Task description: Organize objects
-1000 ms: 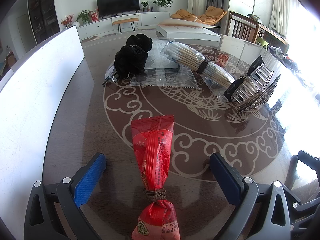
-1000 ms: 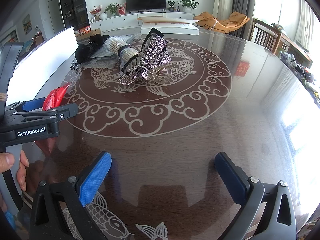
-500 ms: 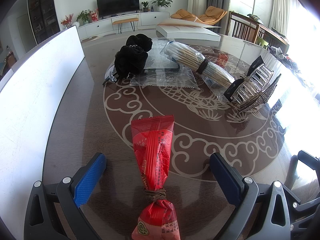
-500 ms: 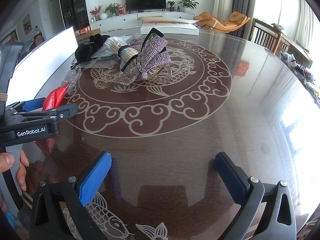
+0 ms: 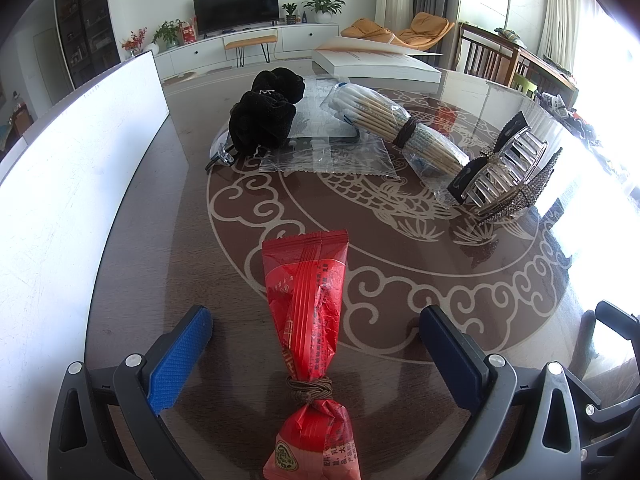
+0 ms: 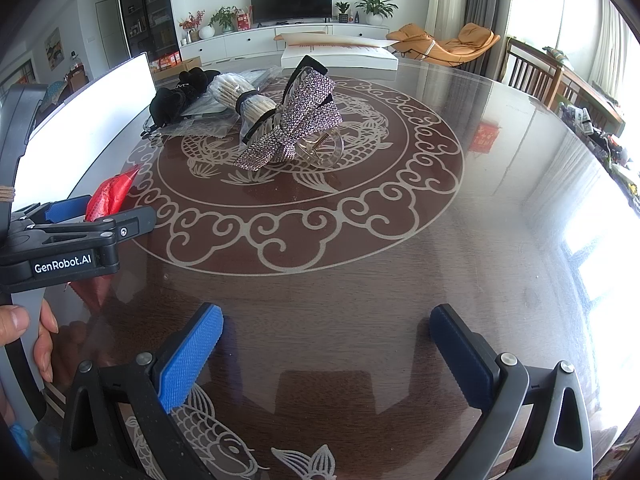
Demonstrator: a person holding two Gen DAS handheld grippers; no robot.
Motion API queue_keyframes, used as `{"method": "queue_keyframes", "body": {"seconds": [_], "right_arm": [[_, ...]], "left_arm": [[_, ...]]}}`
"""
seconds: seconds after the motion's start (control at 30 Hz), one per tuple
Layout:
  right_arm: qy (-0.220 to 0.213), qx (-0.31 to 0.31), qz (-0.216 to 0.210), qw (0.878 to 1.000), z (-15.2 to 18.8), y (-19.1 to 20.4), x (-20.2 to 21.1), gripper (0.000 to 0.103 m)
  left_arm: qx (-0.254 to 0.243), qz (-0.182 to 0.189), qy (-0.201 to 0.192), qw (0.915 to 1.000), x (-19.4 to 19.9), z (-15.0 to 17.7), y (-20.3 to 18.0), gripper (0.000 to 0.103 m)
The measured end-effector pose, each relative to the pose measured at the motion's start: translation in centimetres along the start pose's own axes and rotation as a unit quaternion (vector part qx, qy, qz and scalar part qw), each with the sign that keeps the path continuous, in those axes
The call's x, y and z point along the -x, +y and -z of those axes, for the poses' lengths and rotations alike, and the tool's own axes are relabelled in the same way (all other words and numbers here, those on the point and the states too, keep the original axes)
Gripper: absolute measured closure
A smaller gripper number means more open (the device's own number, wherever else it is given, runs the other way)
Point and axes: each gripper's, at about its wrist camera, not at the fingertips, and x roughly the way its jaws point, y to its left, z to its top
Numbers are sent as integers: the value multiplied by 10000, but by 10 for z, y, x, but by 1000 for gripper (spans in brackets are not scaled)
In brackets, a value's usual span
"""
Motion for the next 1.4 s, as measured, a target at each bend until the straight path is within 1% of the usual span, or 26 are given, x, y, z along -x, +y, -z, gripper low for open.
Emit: {"method": "queue_keyframes", "body": {"seconds": [0.13, 0.2, 0.23, 0.27, 0.37, 0.4, 0.43, 0.47, 0.53, 0.6, 0.63, 0.7, 0.73, 0.8, 0.83, 0.87, 0.97, 1.1, 1.13, 1.17, 1.2, 1.23, 1.3, 1.33, 1.4], "right_arm": [[0, -3, -39, 10000, 0, -1, 0, 0], [-9, -133, -80, 9999, -1, -6, 1, 0], [-32, -308, -120, 9994, -1, -12, 2, 0], [-93, -556, -247, 9981, -1, -21, 5, 0], [-297, -1409, -676, 9873, -4, -46, 8, 0], [-330, -1570, -793, 9839, -8, -49, 8, 0], [-403, -1579, -938, 9822, -16, -48, 9, 0], [-479, -1419, -1034, 9833, -27, -43, 9, 0], [-634, -837, -1160, 9877, -58, -27, 9, 0], [-807, -361, -1145, 9895, -90, -13, 7, 0], [-790, -213, -1090, 9907, -105, -9, 1, 0], [-558, -172, -1001, 9933, -128, -9, -21, 2], [-440, -241, -1043, 9933, -133, -12, -31, 20], [-119, -474, -1292, 9904, -132, -23, -45, 49], [-36, -608, -1471, 9873, -126, -29, -46, 50], [-90, -687, -1568, 9852, -116, -35, -41, 50], [-217, -636, -1577, 9852, -80, -42, -24, 50], [-147, -667, -1509, 9862, -33, -51, -12, 51], [-233, -660, -1490, 9864, -28, -53, -8, 41], [-203, -670, -1383, 9879, -27, -52, -5, 34], [-175, -726, -1323, 9884, -29, -52, -3, 21], [-203, -814, -1373, 9870, -34, -53, -1, 17], [-313, -952, -1511, 9834, -50, -48, 2, 16], [-349, -974, -1517, 9830, -61, -44, 1, 14], [-395, -929, -1470, 9840, -83, -30, -4, 13]], "left_arm": [[0, 0, 0, 10000, 0, 0, 0, 0], [0, 0, 0, 10000, 0, 0, 0, 0], [0, 0, 0, 10000, 0, 0, 0, 0], [0, 0, 0, 10000, 0, 0, 0, 0], [0, 0, 0, 10000, 0, 0, 0, 0], [1, 1, 0, 10000, 0, 0, 0, 0], [1, 1, 0, 10000, 0, 0, 0, 0], [1, 1, 0, 10000, 0, 0, 0, 0], [1, 1, 0, 10000, 0, 0, 0, 0], [1, 0, 0, 10000, 0, 0, 0, 0], [1, 1, 0, 10000, 0, 0, 0, 0], [1, 1, 0, 10000, 0, 0, 0, 0], [1, 1, 0, 10000, 0, 0, 0, 0], [1, 1, 0, 10000, 0, 0, 0, 0], [1, 1, 0, 10000, 0, 0, 0, 0], [1, 1, 0, 10000, 0, 0, 0, 0], [1, 1, 0, 10000, 0, 0, 0, 0], [1, 0, 1, 10000, 0, 0, 0, 0], [1, 0, 1, 10000, 0, 0, 0, 0], [1, 1, 0, 10000, 0, 0, 0, 0], [1, 1, 0, 10000, 0, 0, 0, 0], [1, 1, 1, 10000, 0, 0, 0, 0], [1, 1, 0, 10000, 0, 0, 0, 0], [1, 1, 0, 10000, 0, 0, 0, 0], [1, 2, 0, 10000, 0, 0, 0, 0]]}}
